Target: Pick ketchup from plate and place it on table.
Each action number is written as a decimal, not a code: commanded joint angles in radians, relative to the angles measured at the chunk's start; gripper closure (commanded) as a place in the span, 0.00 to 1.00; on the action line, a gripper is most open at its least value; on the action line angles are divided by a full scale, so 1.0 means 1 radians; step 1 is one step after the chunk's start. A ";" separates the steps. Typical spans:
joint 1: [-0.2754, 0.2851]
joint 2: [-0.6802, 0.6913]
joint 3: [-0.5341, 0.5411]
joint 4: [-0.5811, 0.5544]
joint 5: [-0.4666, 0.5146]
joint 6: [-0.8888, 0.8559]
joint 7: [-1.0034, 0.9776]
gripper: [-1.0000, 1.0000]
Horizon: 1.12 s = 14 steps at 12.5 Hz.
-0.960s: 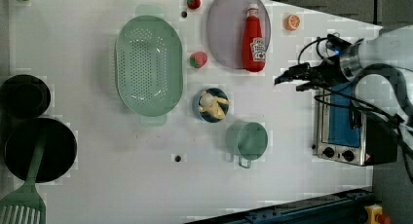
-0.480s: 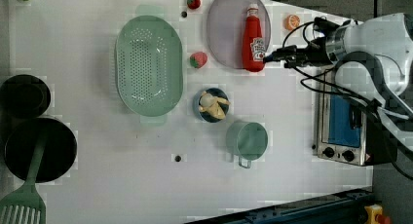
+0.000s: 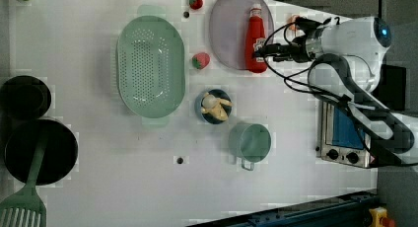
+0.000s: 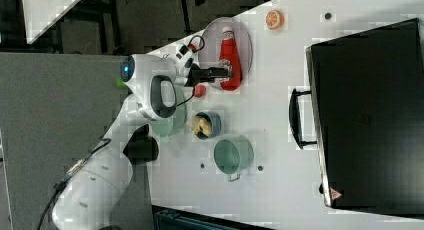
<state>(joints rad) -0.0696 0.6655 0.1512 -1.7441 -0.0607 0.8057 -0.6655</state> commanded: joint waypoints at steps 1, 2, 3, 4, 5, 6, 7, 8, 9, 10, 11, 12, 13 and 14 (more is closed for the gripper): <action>0.002 0.044 -0.004 0.040 -0.016 0.052 -0.041 0.00; 0.003 0.060 -0.004 0.045 -0.015 0.069 -0.041 0.00; 0.004 0.074 -0.004 0.052 -0.016 0.088 -0.041 0.00; 0.005 0.086 -0.003 0.056 -0.016 0.103 -0.041 0.00; 0.007 0.095 -0.001 0.060 -0.016 0.110 -0.041 0.00; 0.010 0.103 -0.004 0.069 -0.016 0.121 -0.041 0.00; 0.010 0.110 -0.004 0.073 -0.016 0.121 -0.041 0.00; 0.010 0.113 -0.004 0.073 -0.016 0.121 -0.041 0.00; 0.009 0.117 -0.005 0.073 -0.016 0.121 -0.041 0.04; 0.009 0.119 -0.006 0.074 -0.016 0.124 -0.041 0.16; 0.009 0.119 -0.006 0.076 -0.016 0.124 -0.041 0.28; 0.008 0.115 -0.004 0.079 -0.015 0.124 -0.041 0.37; 0.008 0.111 -0.005 0.079 -0.015 0.122 -0.039 0.37; 0.007 0.106 -0.005 0.079 -0.015 0.121 -0.038 0.37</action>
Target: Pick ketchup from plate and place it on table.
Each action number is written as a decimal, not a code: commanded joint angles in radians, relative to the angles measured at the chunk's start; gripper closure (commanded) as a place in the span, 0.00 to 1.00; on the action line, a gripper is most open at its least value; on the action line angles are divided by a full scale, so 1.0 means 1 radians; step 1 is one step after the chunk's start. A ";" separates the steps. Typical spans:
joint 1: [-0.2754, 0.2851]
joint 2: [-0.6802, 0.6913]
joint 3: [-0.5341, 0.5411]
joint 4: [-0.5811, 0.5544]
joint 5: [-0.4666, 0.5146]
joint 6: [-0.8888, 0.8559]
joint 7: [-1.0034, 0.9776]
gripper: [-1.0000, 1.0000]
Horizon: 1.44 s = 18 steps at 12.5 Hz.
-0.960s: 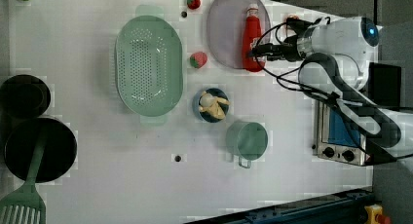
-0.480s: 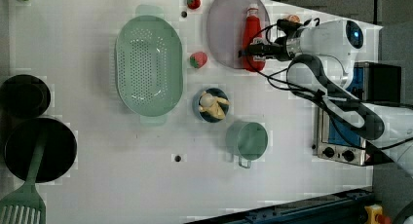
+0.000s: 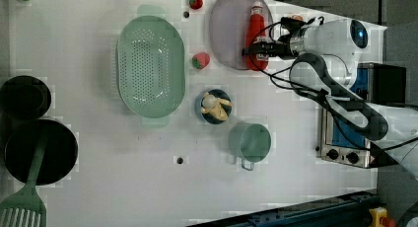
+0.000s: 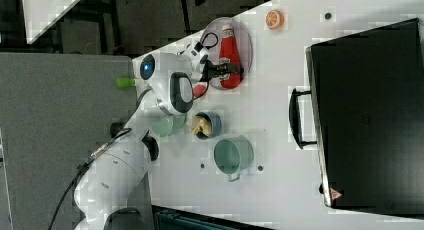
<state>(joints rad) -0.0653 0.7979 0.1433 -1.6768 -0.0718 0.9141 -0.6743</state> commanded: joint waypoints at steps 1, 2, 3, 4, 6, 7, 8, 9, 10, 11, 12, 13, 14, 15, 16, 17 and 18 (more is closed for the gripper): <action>0.001 -0.035 0.003 0.016 -0.004 0.013 -0.026 0.37; -0.001 -0.048 0.003 0.025 -0.003 0.008 -0.024 0.37; -0.003 -0.068 0.003 0.036 0.003 -0.007 -0.019 0.37; -0.005 -0.093 0.003 0.048 0.012 -0.040 -0.011 0.37; -0.012 -0.151 0.003 0.084 0.023 -0.155 -0.001 0.37; -0.017 -0.176 0.003 0.103 0.024 -0.215 0.000 0.37; -0.023 -0.201 0.003 0.117 0.028 -0.268 0.008 0.37; -0.031 -0.230 0.003 0.120 0.036 -0.311 0.030 0.37; -0.043 -0.262 0.003 0.119 0.057 -0.355 0.056 0.37; -0.056 -0.293 0.003 0.119 0.085 -0.401 0.073 0.37; -0.069 -0.326 0.002 0.117 0.105 -0.446 0.086 0.37; -0.082 -0.362 0.001 0.109 0.108 -0.483 0.098 0.37; -0.092 -0.400 -0.002 0.096 0.108 -0.516 0.102 0.37; -0.098 -0.440 -0.007 0.073 0.108 -0.552 0.102 0.37; -0.103 -0.481 -0.012 0.037 0.108 -0.581 0.106 0.37; -0.107 -0.524 -0.017 -0.011 0.108 -0.597 0.120 0.37; -0.108 -0.565 -0.023 -0.065 0.108 -0.595 0.144 0.37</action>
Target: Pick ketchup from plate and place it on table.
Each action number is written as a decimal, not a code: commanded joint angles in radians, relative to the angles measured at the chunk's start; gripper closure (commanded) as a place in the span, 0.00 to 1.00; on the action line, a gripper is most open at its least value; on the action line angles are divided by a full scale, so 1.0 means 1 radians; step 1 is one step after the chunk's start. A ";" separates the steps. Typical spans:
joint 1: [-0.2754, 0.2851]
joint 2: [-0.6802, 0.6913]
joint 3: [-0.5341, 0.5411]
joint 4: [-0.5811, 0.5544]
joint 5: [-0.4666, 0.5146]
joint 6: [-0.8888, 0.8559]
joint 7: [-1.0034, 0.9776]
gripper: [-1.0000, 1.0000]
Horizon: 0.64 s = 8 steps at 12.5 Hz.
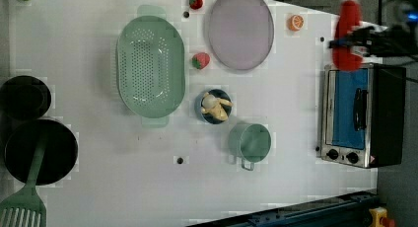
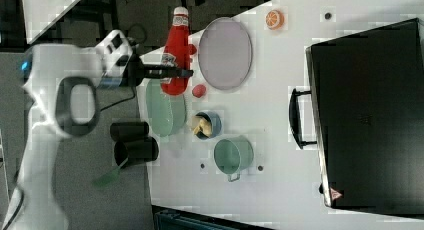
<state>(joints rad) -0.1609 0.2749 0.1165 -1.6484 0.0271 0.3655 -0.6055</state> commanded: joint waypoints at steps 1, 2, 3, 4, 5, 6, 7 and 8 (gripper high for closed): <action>-0.012 -0.081 -0.001 -0.151 0.009 -0.035 0.104 0.37; -0.012 -0.116 -0.004 -0.212 0.009 -0.018 0.130 0.37; -0.012 -0.147 -0.007 -0.274 0.009 0.009 0.151 0.37; -0.012 -0.173 -0.009 -0.335 0.009 0.048 0.158 0.37; -0.012 -0.192 -0.011 -0.395 0.008 0.100 0.158 0.37; -0.012 -0.204 -0.012 -0.452 0.008 0.157 0.158 0.37; -0.012 -0.208 -0.013 -0.505 0.009 0.210 0.158 0.37; -0.012 -0.205 -0.013 -0.552 0.008 0.264 0.158 0.37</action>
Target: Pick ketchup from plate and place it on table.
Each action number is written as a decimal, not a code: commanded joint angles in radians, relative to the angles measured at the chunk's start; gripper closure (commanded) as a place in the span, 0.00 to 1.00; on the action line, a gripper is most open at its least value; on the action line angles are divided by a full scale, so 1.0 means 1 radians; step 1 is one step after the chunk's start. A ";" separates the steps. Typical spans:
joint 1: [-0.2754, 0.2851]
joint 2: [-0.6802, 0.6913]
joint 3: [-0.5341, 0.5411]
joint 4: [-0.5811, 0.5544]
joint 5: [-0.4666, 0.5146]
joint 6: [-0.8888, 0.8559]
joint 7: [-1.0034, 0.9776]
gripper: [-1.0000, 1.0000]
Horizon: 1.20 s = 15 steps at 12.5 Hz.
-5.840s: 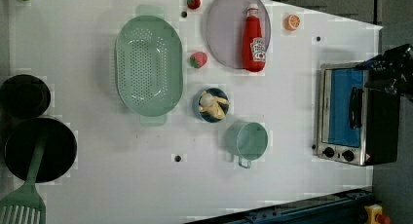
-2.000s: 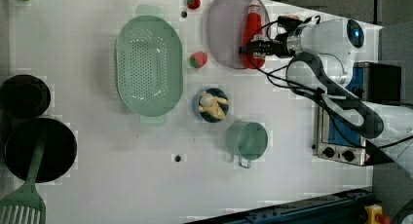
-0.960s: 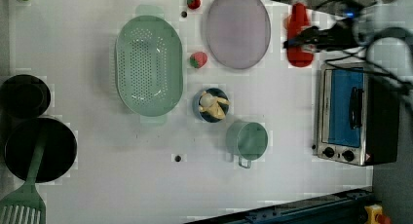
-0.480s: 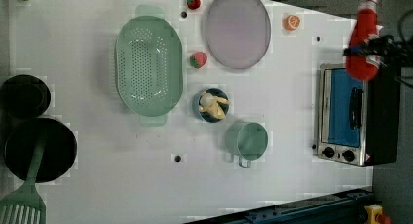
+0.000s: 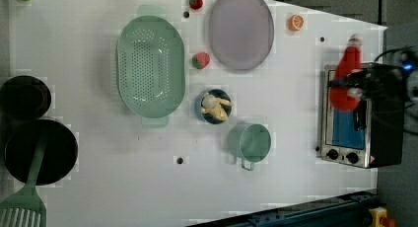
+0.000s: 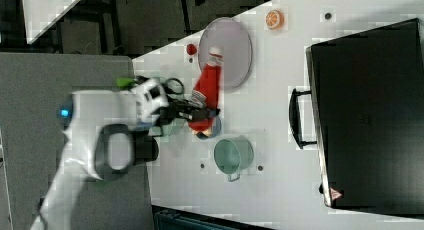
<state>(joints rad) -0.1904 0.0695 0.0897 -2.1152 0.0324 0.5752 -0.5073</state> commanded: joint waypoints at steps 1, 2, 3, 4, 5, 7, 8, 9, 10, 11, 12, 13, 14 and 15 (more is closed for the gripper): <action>0.017 0.009 0.013 -0.128 0.003 0.111 0.060 0.37; 0.017 0.021 0.013 -0.164 0.003 0.161 0.060 0.37; 0.017 0.037 0.013 -0.191 0.003 0.203 0.060 0.37; 0.017 0.057 0.013 -0.211 0.003 0.240 0.060 0.37; 0.017 0.079 0.013 -0.224 0.003 0.273 0.060 0.37; 0.018 0.127 0.014 -0.233 0.003 0.326 0.060 0.37; 0.018 0.149 0.014 -0.236 0.003 0.348 0.060 0.37; 0.018 0.169 0.013 -0.236 0.003 0.366 0.060 0.37; 0.018 0.186 0.012 -0.236 0.003 0.382 0.060 0.34; 0.018 0.195 0.012 -0.236 0.003 0.392 0.060 0.24; 0.018 0.196 0.012 -0.236 0.003 0.391 0.060 0.13; 0.018 0.190 0.013 -0.234 0.003 0.389 0.059 0.02; 0.018 0.179 0.015 -0.231 0.003 0.388 0.058 0.00; 0.018 0.160 0.019 -0.223 0.003 0.388 0.059 0.00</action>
<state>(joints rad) -0.1772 0.2844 0.1089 -2.3672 0.0312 0.9609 -0.5005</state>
